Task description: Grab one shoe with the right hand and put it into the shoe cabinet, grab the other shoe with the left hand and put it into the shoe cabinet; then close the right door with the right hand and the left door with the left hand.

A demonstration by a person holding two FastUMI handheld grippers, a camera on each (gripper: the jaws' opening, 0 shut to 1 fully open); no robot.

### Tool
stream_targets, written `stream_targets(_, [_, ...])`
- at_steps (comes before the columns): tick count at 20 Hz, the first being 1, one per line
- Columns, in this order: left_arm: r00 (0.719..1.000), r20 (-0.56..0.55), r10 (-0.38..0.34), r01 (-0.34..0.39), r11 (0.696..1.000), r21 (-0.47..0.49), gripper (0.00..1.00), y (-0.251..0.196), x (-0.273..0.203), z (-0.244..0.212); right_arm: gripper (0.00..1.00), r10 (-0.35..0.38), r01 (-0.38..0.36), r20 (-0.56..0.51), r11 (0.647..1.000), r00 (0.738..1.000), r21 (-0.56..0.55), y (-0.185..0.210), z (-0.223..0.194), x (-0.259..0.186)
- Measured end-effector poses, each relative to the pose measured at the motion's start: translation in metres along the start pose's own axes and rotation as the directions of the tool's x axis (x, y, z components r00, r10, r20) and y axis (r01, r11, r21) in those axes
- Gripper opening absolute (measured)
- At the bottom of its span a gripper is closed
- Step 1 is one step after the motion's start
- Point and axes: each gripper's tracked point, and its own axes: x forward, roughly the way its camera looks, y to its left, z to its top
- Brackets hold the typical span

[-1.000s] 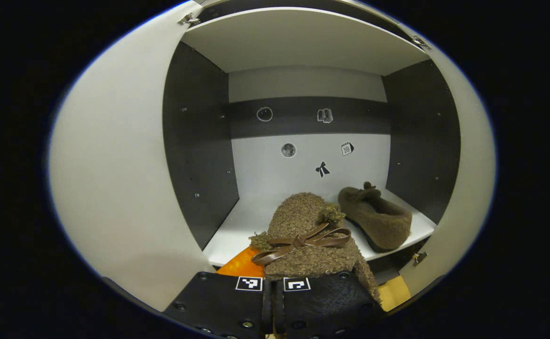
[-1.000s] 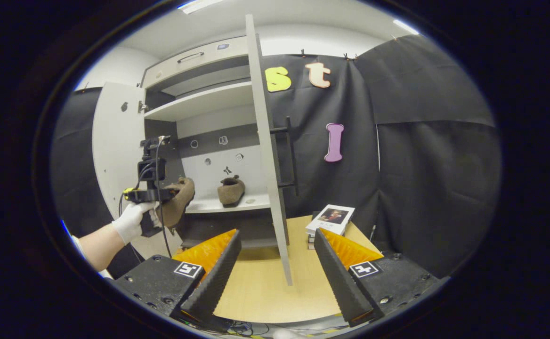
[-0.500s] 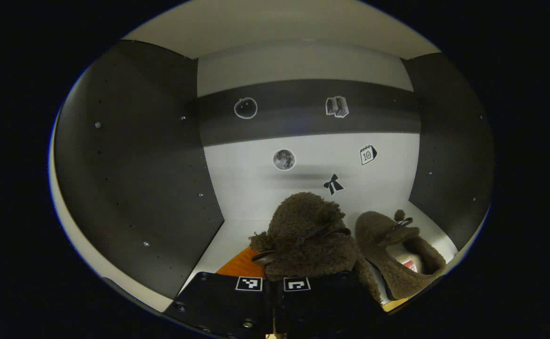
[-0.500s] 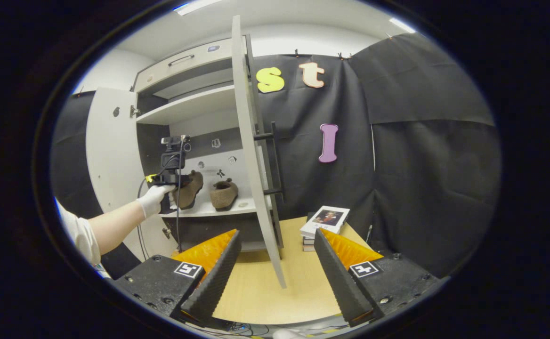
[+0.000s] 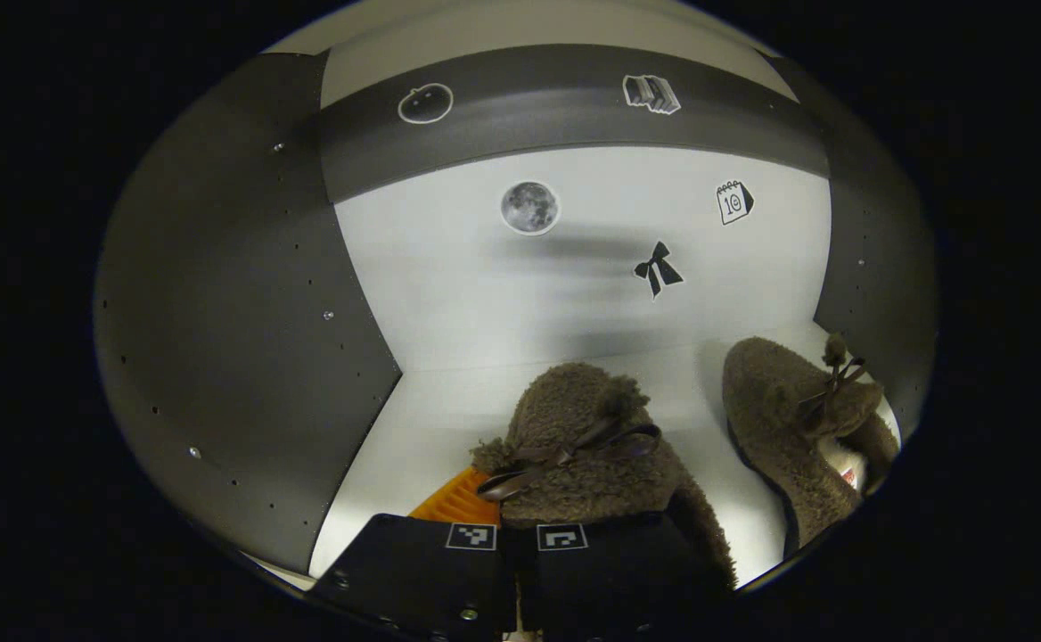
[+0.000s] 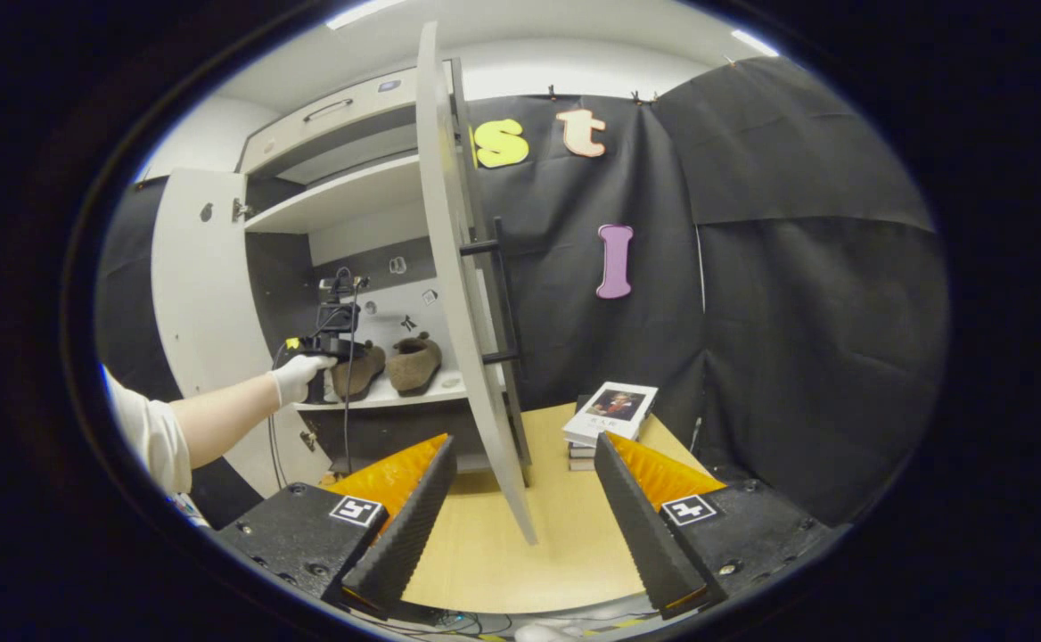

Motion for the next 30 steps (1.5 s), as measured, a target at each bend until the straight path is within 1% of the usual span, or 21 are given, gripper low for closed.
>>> stream_targets(1, [1.000, -0.008, -0.006, 0.006, 1.000, 0.002, 0.04, -0.001, 0.000, -0.001, 0.99, 0.004, -0.004, -0.002, 1.000, 1.000, 0.000, 0.001, 0.000, 0.001])
stream_targets(2, [1.000, -0.011, -0.002, 0.002, 1.000, 0.002, 0.09, 0.001, -0.002, -0.003, 0.99, 0.008, -0.008, -0.004, 1.000, 1.000, -0.002, 0.004, -0.001, 0.001])
stream_targets(3, [1.000, -0.015, 0.000, 0.000, 1.000, 0.000, 0.15, 0.003, -0.008, -0.002, 0.98, 0.004, -0.004, -0.004, 1.000, 1.000, -0.006, 0.004, 0.000, 0.002])
stream_targets(4, [1.000, -0.001, -0.006, 0.006, 1.000, -0.009, 0.25, 0.004, -0.009, 0.000, 0.98, -0.004, 0.004, 0.001, 1.000, 1.000, -0.014, 0.003, 0.001, 0.002])
stream_targets(5, [1.000, 0.016, -0.018, 0.018, 1.000, -0.010, 0.33, 0.005, -0.015, 0.005, 0.99, -0.005, 0.005, 0.007, 1.000, 1.000, -0.018, 0.003, 0.003, 0.002])
stream_targets(6, [0.999, 0.029, -0.014, 0.014, 1.000, -0.009, 0.54, 0.009, -0.021, 0.006, 0.99, -0.005, 0.005, 0.011, 1.000, 1.000, -0.016, 0.004, 0.005, 0.001])
stream_targets(8, [0.998, 0.048, -0.032, 0.033, 0.999, -0.013, 0.97, 0.008, -0.036, 0.011, 0.99, 0.000, 0.000, 0.018, 1.000, 1.000, -0.015, 0.007, 0.008, 0.000])
stream_targets(9, [0.998, 0.048, -0.027, 0.028, 1.000, -0.014, 0.97, 0.011, -0.042, 0.010, 0.99, -0.002, 0.002, 0.022, 1.000, 1.000, -0.019, 0.007, 0.010, 0.000])
stream_targets(10, [0.998, 0.055, -0.043, 0.044, 0.999, -0.012, 0.93, 0.010, -0.053, 0.010, 0.99, -0.003, 0.004, 0.029, 1.000, 1.000, -0.021, 0.007, 0.013, 0.000])
stream_targets(13, [0.994, 0.096, -0.060, 0.060, 0.998, 0.003, 0.96, 0.009, -0.083, 0.012, 0.99, 0.008, -0.007, 0.046, 1.000, 0.999, -0.028, 0.012, 0.019, -0.004])
stream_targets(17, [0.975, 0.208, -0.074, 0.077, 0.997, -0.005, 0.96, 0.010, -0.146, 0.021, 0.98, 0.020, -0.018, 0.064, 0.999, 0.998, -0.041, 0.019, 0.023, -0.011])
stream_targets(18, [0.966, 0.245, -0.078, 0.080, 0.997, 0.003, 0.96, 0.011, -0.167, 0.023, 0.99, 0.021, -0.018, 0.068, 0.999, 0.997, -0.047, 0.021, 0.023, -0.013])
stream_targets(19, [0.957, 0.281, -0.070, 0.075, 0.997, -0.005, 0.96, 0.014, -0.186, 0.025, 0.99, 0.020, -0.016, 0.073, 0.998, 0.997, -0.054, 0.021, 0.024, -0.015])
stream_targets(20, [0.946, 0.315, -0.077, 0.085, 0.996, -0.013, 0.96, 0.013, -0.205, 0.027, 0.98, 0.019, -0.015, 0.077, 0.998, 0.997, -0.060, 0.022, 0.025, -0.017])
stream_targets(23, [0.916, 0.391, -0.092, 0.111, 0.993, -0.027, 0.96, 0.017, -0.270, 0.027, 0.99, 0.028, -0.022, 0.096, 0.997, 0.995, -0.070, 0.028, 0.032, -0.022])
stream_targets(27, [0.869, 0.488, -0.084, 0.127, 0.990, -0.057, 0.95, 0.029, -0.343, 0.022, 0.99, 0.047, -0.036, 0.125, 0.995, 0.991, -0.091, 0.042, 0.042, -0.030])
stream_targets(28, [0.864, 0.497, -0.079, 0.125, 0.990, -0.059, 0.96, 0.034, -0.360, 0.016, 0.98, 0.057, -0.044, 0.134, 0.994, 0.989, -0.095, 0.048, 0.044, -0.032])
stream_targets(30, [0.849, 0.526, -0.043, 0.088, 0.994, -0.060, 0.95, 0.041, -0.383, 0.004, 0.99, 0.068, -0.052, 0.153, 0.993, 0.986, -0.107, 0.056, 0.048, -0.036])
